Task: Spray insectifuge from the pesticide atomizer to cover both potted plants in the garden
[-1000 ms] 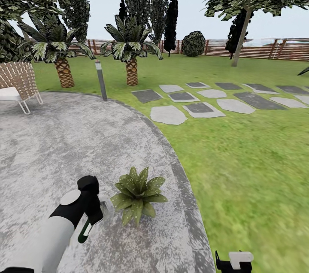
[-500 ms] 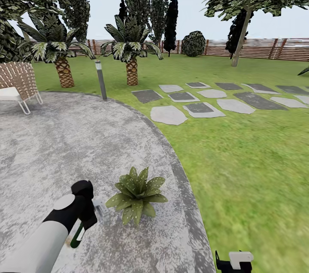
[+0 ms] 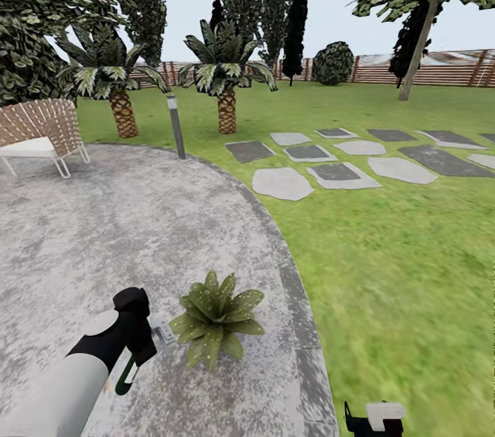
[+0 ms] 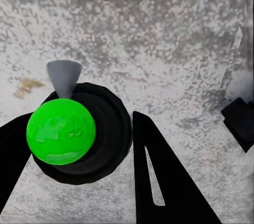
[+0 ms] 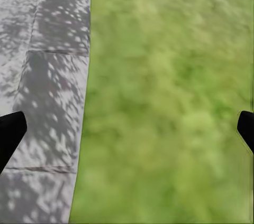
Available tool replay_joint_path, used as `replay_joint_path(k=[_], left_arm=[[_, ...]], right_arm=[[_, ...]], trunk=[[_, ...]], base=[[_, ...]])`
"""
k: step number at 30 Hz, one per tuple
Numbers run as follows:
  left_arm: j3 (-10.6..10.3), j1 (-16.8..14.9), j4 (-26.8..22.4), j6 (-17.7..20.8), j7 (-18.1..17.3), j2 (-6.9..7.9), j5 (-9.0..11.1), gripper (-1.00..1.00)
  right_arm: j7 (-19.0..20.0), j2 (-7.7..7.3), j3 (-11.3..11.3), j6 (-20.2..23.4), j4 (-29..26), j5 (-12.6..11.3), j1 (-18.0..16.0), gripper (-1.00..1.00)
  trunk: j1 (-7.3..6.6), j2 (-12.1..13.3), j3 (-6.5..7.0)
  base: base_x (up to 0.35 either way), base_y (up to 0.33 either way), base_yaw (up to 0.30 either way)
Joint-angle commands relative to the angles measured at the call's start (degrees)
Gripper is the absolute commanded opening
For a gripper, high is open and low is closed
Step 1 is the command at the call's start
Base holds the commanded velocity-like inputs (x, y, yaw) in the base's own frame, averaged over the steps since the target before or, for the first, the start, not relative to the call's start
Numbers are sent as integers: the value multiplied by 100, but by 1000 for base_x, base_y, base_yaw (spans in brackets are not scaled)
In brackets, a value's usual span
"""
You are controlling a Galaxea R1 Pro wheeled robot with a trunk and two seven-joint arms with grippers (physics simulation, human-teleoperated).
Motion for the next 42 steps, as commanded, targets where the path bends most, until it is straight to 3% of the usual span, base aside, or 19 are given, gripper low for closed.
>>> replay_joint_path(k=[1, 9, 31, 42], left_arm=[[-20, -4, -8, 56, -44, 2, -27, -100], [-20, -4, -17, 56, -35, -10, -27, -100], [-64, -4, -28, 65, -35, -18, -27, -100], [-105, -99, -44, 74, -221, -70, -121, -100]], right_arm=[[-32, 1, -24, -13, 8, 61, -4, 100], [-33, 1, -25, -13, 8, 61, -4, 100], [-32, 1, -23, -13, 8, 61, -4, 100], [-32, -8, -31, -13, 8, 61, -4, 100]], trunk=[[-1, -2, -5], [-1, -2, -5], [-1, -2, -5], [-1, -2, -5]], base=[[5, -270, 27], [0, -271, 54], [72, -272, 273], [170, -243, 34]])
